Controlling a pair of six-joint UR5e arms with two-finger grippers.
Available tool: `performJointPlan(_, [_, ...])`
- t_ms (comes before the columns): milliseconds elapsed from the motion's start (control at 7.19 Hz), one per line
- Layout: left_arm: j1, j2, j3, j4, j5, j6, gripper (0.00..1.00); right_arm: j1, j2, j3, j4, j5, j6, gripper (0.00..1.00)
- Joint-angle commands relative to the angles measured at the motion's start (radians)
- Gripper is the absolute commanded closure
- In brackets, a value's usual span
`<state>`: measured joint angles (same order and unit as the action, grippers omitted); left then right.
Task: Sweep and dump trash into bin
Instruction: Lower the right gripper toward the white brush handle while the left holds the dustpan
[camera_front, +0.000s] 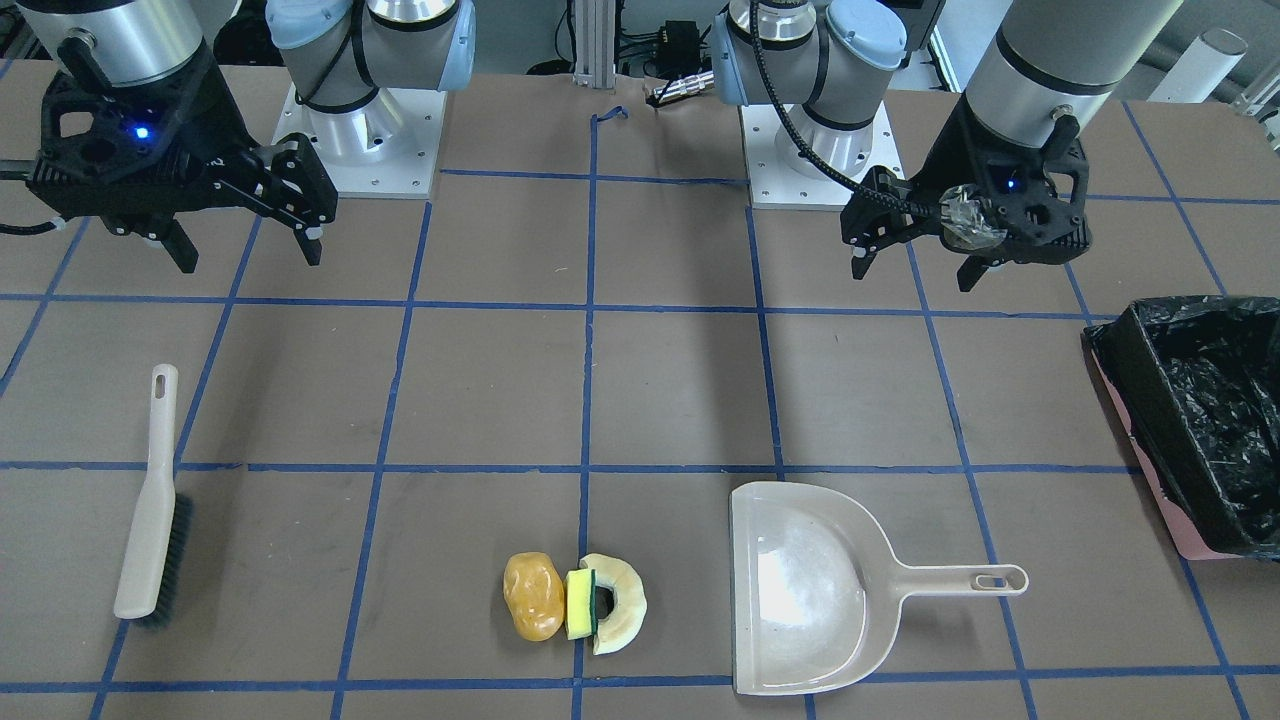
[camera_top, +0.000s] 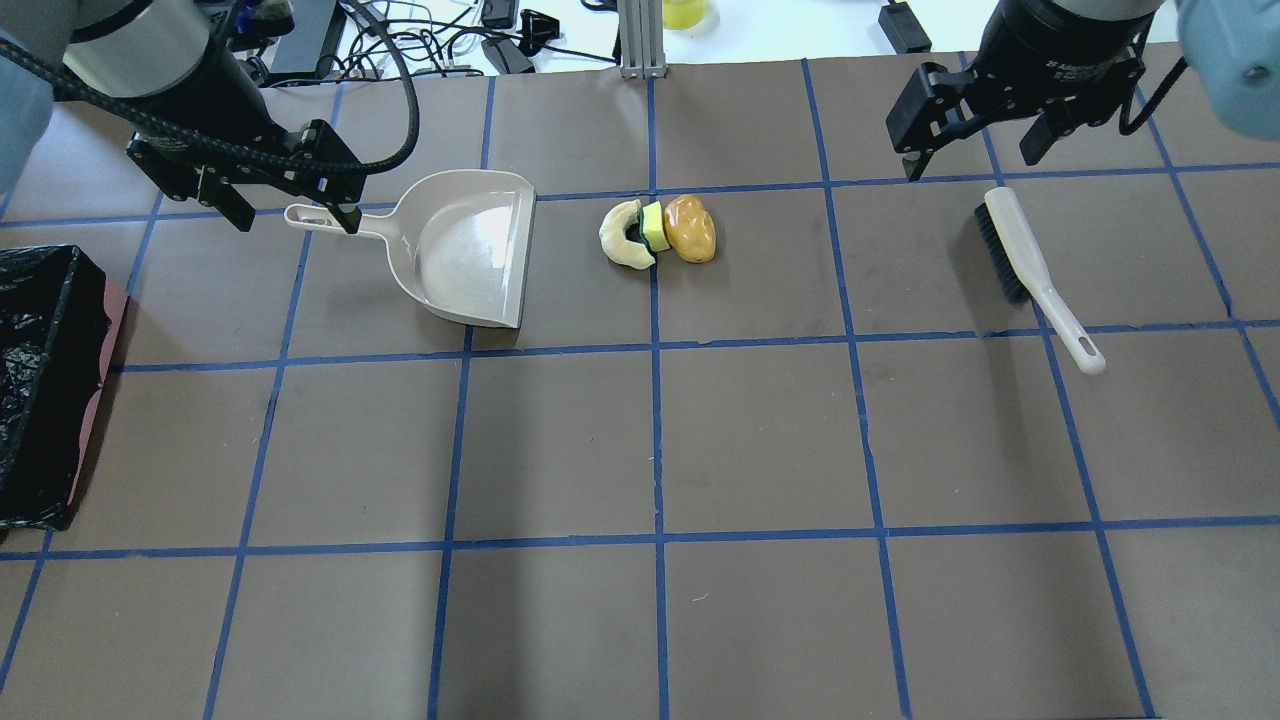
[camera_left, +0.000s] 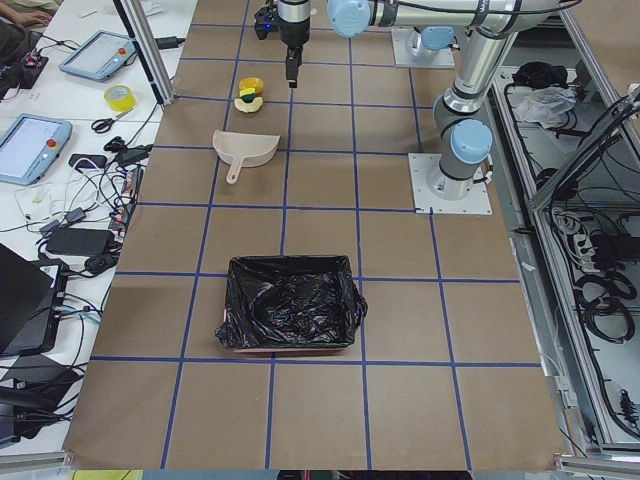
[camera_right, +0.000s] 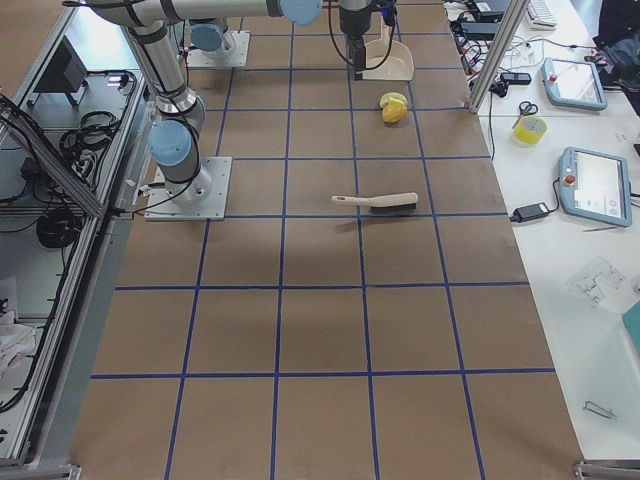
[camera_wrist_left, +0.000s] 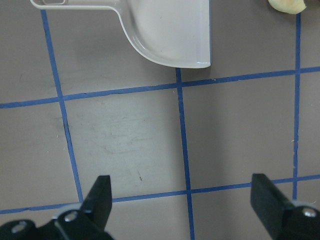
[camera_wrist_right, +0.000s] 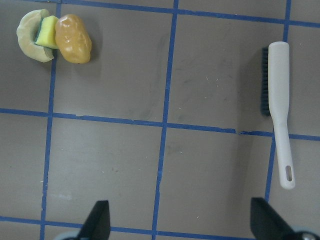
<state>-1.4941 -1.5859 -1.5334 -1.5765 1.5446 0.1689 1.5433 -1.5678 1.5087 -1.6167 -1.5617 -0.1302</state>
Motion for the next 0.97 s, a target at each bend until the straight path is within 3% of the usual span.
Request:
performJointPlan(0, [0.0, 0.0, 0.001, 0.0, 0.0, 0.001, 0.0, 0.0, -0.001, 0.001, 0.001, -0.009, -0.002, 0.0])
performJointPlan(834, [0.002, -0.002, -0.002, 0.032, -0.003, 0.043, 0.0, -0.005, 0.014, 0.008, 0.001, -0.015, -0.019, 0.0])
